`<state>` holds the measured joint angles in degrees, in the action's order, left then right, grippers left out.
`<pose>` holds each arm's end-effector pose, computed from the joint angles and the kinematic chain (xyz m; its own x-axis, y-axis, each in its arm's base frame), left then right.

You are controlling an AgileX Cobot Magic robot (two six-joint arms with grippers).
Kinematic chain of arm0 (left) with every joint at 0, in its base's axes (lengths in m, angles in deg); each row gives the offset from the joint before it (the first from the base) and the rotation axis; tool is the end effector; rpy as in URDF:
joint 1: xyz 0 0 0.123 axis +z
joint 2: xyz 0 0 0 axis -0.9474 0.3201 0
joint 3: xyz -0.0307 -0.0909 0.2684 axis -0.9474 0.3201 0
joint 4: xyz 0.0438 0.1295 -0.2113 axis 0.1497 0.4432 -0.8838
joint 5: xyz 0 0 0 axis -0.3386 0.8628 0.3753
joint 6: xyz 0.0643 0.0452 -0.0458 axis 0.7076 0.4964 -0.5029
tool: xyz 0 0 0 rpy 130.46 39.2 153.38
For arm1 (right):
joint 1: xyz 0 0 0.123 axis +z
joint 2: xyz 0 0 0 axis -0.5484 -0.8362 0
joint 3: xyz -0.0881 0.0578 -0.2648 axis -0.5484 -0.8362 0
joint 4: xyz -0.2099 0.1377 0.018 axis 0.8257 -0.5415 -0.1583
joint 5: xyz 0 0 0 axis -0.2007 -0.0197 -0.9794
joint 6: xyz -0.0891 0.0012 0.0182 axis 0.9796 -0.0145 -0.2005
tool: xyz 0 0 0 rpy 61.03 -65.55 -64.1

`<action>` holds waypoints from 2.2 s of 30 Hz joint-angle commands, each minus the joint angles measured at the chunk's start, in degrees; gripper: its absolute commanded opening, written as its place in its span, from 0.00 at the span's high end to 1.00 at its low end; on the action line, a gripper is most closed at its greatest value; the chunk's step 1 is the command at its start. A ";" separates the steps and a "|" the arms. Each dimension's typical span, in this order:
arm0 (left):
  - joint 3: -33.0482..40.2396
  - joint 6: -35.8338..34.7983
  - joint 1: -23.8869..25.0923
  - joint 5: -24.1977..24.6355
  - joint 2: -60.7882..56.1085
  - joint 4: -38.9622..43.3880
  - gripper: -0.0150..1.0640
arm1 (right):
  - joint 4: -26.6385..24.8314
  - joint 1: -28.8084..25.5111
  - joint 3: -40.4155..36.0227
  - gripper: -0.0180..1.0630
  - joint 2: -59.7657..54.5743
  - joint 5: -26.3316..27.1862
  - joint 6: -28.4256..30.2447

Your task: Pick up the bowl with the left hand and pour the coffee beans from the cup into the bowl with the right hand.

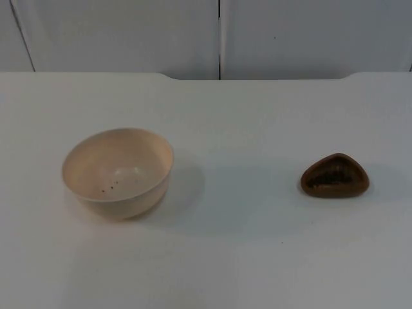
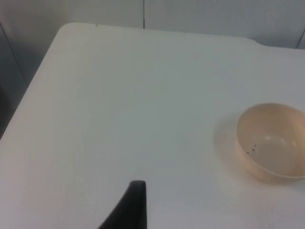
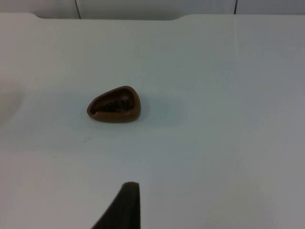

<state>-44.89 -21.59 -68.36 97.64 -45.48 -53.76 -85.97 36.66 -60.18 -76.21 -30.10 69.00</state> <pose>0.0307 0.0010 0.3356 -0.4906 -0.1046 -0.8651 -0.0856 0.9938 -0.0716 -0.0079 0.0041 0.2803 -0.4604 -0.0356 -0.8870 -0.1073 0.9941 0.0158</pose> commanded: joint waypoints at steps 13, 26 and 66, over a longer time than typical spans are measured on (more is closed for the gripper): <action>-0.64 -0.47 0.20 -2.12 7.86 -4.71 0.01 | 0.08 -0.38 -0.11 0.01 0.11 0.25 0.24; -1.34 5.95 0.20 -6.43 14.07 -14.42 0.01 | 0.08 -0.38 -0.11 0.01 0.11 0.25 0.24; -8.71 23.24 0.20 -14.31 48.16 -31.28 0.06 | 0.08 -0.38 -0.11 0.01 0.11 0.25 0.24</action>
<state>-53.09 1.36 -68.36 84.53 0.41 -84.50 -85.97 36.66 -60.18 -76.21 -30.10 69.00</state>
